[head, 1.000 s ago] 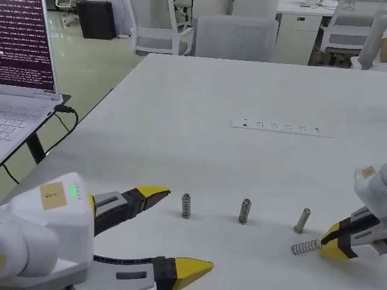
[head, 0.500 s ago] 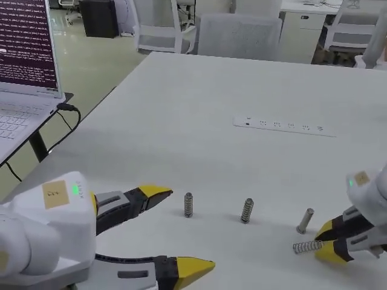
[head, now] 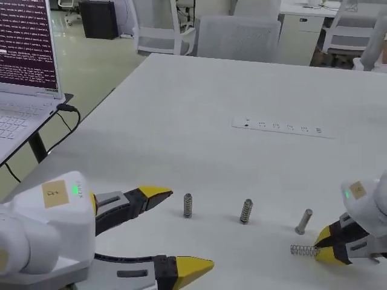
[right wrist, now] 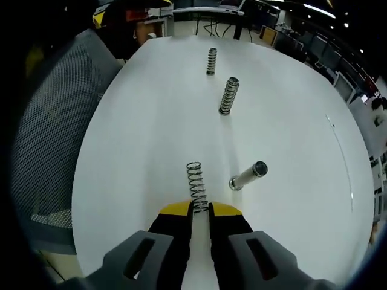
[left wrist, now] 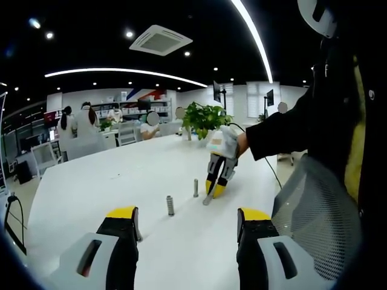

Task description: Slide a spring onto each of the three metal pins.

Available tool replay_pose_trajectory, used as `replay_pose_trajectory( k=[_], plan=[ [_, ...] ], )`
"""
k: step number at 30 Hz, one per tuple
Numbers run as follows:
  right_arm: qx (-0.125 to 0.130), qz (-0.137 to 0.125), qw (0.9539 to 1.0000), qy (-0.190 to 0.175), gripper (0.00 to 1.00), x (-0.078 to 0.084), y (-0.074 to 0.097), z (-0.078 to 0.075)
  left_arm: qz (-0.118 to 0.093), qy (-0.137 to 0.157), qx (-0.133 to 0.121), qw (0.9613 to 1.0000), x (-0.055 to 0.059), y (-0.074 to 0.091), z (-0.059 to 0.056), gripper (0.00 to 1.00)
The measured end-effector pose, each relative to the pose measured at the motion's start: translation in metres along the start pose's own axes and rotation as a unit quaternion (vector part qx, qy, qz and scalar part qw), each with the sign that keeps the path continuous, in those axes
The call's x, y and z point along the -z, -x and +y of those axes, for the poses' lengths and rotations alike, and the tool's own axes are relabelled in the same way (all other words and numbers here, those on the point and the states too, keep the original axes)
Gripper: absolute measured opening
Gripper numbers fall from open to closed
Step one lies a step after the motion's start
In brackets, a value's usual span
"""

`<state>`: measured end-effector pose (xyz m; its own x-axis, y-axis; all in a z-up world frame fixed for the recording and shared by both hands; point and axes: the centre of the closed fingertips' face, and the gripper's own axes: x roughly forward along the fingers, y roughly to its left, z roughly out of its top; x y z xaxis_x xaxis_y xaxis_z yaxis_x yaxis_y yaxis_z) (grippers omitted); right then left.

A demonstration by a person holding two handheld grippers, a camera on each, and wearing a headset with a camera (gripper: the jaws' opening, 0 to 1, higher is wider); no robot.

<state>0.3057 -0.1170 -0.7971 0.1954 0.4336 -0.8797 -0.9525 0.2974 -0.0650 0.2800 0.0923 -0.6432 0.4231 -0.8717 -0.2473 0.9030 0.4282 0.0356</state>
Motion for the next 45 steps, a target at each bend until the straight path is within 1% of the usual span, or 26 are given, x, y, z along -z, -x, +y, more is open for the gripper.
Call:
replay_pose_trajectory(
  k=[3, 5, 8, 10, 11, 12, 13, 16, 18, 20, 26, 30, 31, 33, 38, 42, 45],
  plan=[
    [0.002, -0.003, 1.0000, 0.001, 0.08, 0.000, 0.000, -0.001, 0.000, -0.001, 0.001, 1.0000, 0.000, 0.000, 0.000, 0.62],
    [-0.003, -0.012, 0.9999, -0.007, 0.08, -0.003, 0.001, 0.002, 0.000, -0.002, 0.003, 1.0000, 0.000, 0.000, -0.001, 0.62],
    [-0.007, -0.034, 0.9989, -0.031, 0.08, -0.011, 0.006, 0.006, 0.000, -0.004, 0.007, 1.0000, 0.000, -0.001, -0.003, 0.61],
    [-0.006, -0.041, 0.9985, -0.036, 0.08, -0.014, 0.008, 0.006, 0.000, -0.004, 0.008, 1.0000, 0.000, -0.001, -0.004, 0.61],
    [-0.011, -0.049, 0.9976, -0.047, 0.08, -0.016, 0.010, 0.008, 0.000, -0.005, 0.009, 0.9999, 0.000, -0.002, -0.004, 0.61],
    [-0.012, -0.059, 0.9968, -0.051, 0.08, -0.020, 0.012, 0.009, 0.000, -0.005, 0.011, 0.9999, 0.000, -0.002, -0.005, 0.60],
    [-0.015, -0.062, 0.9962, -0.058, 0.08, -0.023, 0.015, 0.011, 0.000, -0.006, 0.012, 0.9999, 0.000, -0.003, -0.006, 0.60],
    [-0.016, -0.070, 0.9956, -0.061, 0.08, -0.029, 0.018, 0.017, 0.000, -0.006, 0.016, 0.9999, 0.000, -0.003, -0.007, 0.59],
    [-0.025, -0.080, 0.9937, -0.074, 0.08, -0.035, 0.022, 0.023, 0.000, -0.007, 0.018, 0.9998, 0.000, -0.004, -0.008, 0.59],
    [-0.030, -0.087, 0.9924, -0.081, 0.08, -0.041, 0.027, 0.026, -0.002, -0.007, 0.020, 0.9998, -0.001, -0.004, -0.009, 0.59],
    [-0.046, -0.119, 0.9873, -0.096, 0.08, -0.069, 0.047, 0.035, -0.008, -0.004, 0.028, 0.9996, -0.003, -0.004, -0.011, 0.57],
    [-0.058, -0.127, 0.9862, -0.089, 0.08, -0.086, 0.057, 0.041, -0.014, 0.000, 0.032, 0.9994, -0.005, -0.003, -0.012, 0.55],
    [-0.057, -0.128, 0.9868, -0.082, 0.08, -0.090, 0.059, 0.042, -0.015, 0.000, 0.033, 0.9994, -0.005, -0.003, -0.012, 0.54],
    [-0.063, -0.134, 0.9861, -0.075, 0.08, -0.098, 0.064, 0.043, -0.016, 0.000, 0.036, 0.9992, -0.006, -0.003, -0.014, 0.54],
    [-0.074, -0.146, 0.9855, -0.045, 0.08, -0.125, 0.076, 0.057, -0.016, -0.005, 0.051, 0.9986, -0.007, -0.003, -0.019, 0.51],
    [-0.080, -0.148, 0.9854, -0.026, 0.08, -0.140, 0.085, 0.064, -0.021, -0.010, 0.059, 0.9980, -0.013, -0.005, -0.020, 0.49],
    [-0.083, -0.152, 0.9848, -0.011, 0.08, -0.152, 0.093, 0.068, -0.031, -0.012, 0.068, 0.9971, -0.021, -0.007, -0.022, 0.47]
  ],
)
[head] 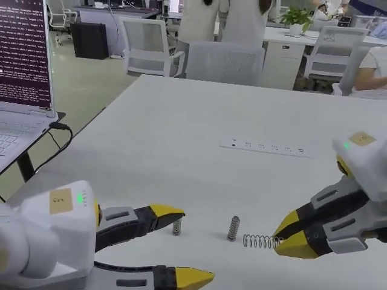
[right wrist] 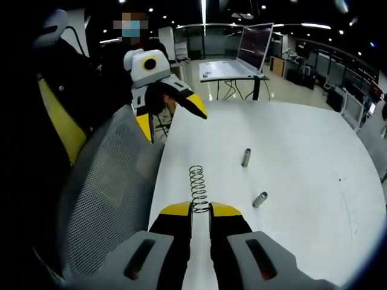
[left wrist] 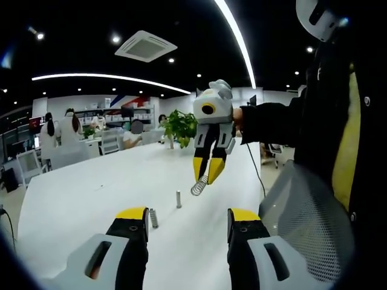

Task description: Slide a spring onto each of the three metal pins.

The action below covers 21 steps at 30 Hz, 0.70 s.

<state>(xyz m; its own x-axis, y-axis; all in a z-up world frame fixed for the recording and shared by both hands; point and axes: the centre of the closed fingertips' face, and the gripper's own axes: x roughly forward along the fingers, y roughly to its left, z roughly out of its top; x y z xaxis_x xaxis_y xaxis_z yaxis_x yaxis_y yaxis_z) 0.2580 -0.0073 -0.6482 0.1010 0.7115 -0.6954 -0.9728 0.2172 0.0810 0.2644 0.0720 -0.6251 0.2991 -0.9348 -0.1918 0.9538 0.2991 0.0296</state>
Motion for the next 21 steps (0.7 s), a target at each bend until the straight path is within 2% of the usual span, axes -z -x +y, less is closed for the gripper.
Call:
replay_pose_trajectory(
  k=[9, 18, 21],
  plan=[
    [-0.020, 0.004, 0.9992, 0.035, 0.08, -0.026, -0.004, 0.015, -0.014, -0.012, 0.027, 0.9995, -0.012, -0.009, -0.011, 0.40],
    [-0.034, 0.026, 0.9969, 0.065, 0.08, -0.035, -0.012, 0.019, -0.013, -0.019, 0.054, 0.9983, -0.014, -0.014, -0.021, 0.28],
    [-0.038, 0.029, 0.9964, 0.070, 0.08, -0.036, -0.013, 0.021, -0.017, -0.022, 0.056, 0.9980, -0.015, -0.015, -0.023, 0.25]
  ],
)
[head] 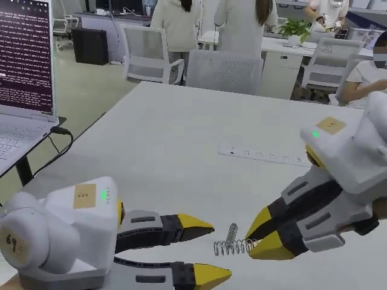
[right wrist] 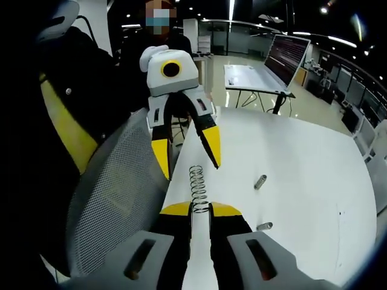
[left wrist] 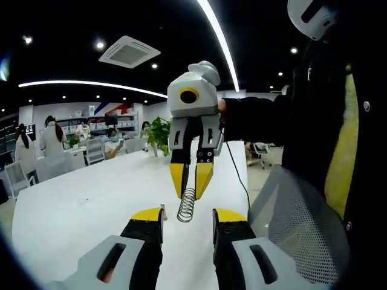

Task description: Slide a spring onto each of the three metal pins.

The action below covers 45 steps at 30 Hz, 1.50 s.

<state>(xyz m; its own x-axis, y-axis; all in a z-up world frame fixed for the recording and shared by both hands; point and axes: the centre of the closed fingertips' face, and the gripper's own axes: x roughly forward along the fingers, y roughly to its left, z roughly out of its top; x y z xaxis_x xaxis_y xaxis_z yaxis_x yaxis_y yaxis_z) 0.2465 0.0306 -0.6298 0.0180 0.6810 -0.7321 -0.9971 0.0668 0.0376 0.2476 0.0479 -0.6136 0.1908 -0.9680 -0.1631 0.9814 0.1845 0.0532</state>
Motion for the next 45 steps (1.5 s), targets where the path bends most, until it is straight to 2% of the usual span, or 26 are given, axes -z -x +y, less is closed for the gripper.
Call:
replay_pose_trajectory(
  k=[8, 18, 28, 38, 45],
  plan=[
    [-0.010, 0.003, 0.9999, 0.004, 0.08, -0.001, -0.003, 0.005, 0.000, -0.009, 0.017, 0.9998, 0.000, -0.008, -0.008, 0.13],
    [-0.016, 0.003, 0.9998, 0.006, 0.08, -0.002, -0.003, 0.009, 0.000, -0.014, 0.018, 0.9997, 0.001, -0.010, -0.008, 0.04],
    [-0.017, -0.001, 0.9998, 0.006, 0.08, -0.007, 0.003, 0.011, 0.003, -0.013, 0.020, 0.9997, 0.001, -0.011, -0.008, 0.03],
    [-0.014, -0.020, 0.9997, 0.001, 0.08, -0.010, 0.006, 0.014, 0.000, -0.004, 0.029, 0.9996, -0.001, -0.011, -0.010, 0.03],
    [-0.023, -0.056, 0.9980, -0.016, 0.09, -0.012, 0.008, 0.018, -0.003, -0.002, 0.038, 0.9993, -0.004, -0.010, -0.013, 0.02]
  ],
)
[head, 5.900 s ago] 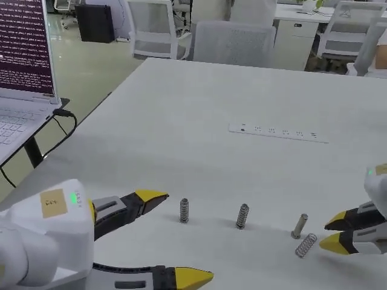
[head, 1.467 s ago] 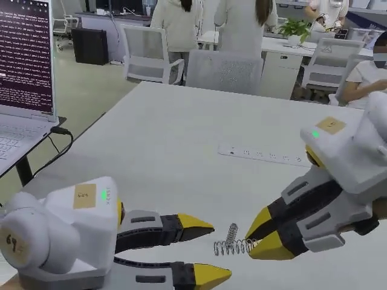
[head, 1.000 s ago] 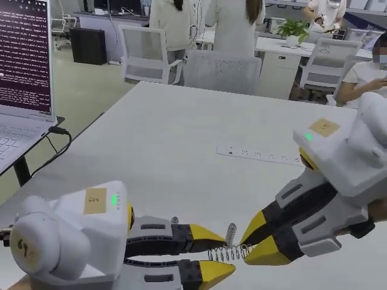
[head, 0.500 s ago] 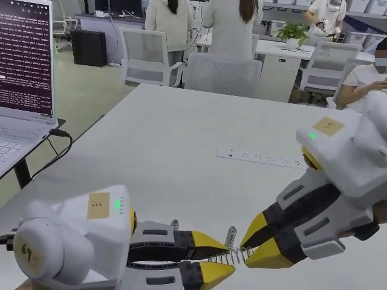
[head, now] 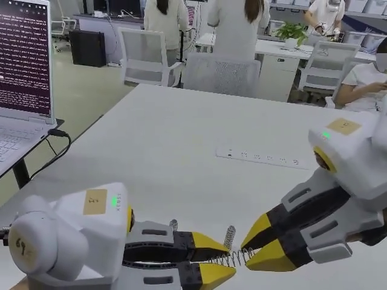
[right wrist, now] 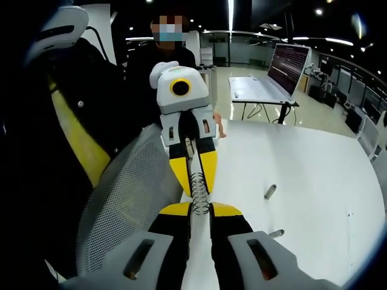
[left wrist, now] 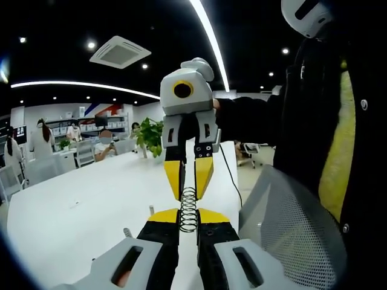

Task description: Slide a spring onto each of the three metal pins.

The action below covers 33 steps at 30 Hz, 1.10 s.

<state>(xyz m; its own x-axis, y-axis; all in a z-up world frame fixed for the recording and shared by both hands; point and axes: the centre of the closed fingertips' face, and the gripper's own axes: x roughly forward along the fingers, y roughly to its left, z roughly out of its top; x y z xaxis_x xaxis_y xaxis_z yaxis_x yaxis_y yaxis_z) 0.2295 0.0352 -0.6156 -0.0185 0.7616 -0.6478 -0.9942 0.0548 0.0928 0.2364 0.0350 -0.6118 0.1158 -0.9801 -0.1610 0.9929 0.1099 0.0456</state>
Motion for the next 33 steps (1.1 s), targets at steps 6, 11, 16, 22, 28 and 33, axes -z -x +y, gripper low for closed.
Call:
replay_pose_trajectory(
  k=[6, 11, 16, 22, 28, 33],
  plan=[
    [-0.006, -0.036, 0.9992, -0.014, 0.10, -0.006, 0.001, 0.000, -0.011, 0.004, -0.001, 0.9999, -0.006, 0.001, 0.000, 0.02],
    [-0.007, -0.077, 0.9966, -0.028, 0.10, -0.015, 0.003, 0.001, -0.031, 0.014, -0.003, 0.9994, -0.014, 0.005, 0.003, 0.02],
    [-0.012, -0.121, 0.9915, -0.046, 0.10, -0.023, 0.007, 0.002, -0.043, 0.019, -0.003, 0.9989, -0.019, 0.006, 0.002, 0.02],
    [-0.019, -0.142, 0.9882, -0.055, 0.09, -0.028, 0.007, 0.003, -0.050, 0.021, -0.004, 0.9985, -0.022, 0.006, 0.002, 0.02],
    [-0.018, -0.107, 0.9930, -0.045, 0.08, -0.026, 0.006, 0.004, -0.037, 0.005, -0.004, 0.9993, -0.018, 0.003, 0.001, 0.03],
    [-0.017, -0.070, 0.9970, -0.029, 0.08, -0.026, 0.005, 0.006, -0.019, -0.011, -0.001, 0.9998, -0.013, -0.001, -0.002, 0.03]
  ],
)
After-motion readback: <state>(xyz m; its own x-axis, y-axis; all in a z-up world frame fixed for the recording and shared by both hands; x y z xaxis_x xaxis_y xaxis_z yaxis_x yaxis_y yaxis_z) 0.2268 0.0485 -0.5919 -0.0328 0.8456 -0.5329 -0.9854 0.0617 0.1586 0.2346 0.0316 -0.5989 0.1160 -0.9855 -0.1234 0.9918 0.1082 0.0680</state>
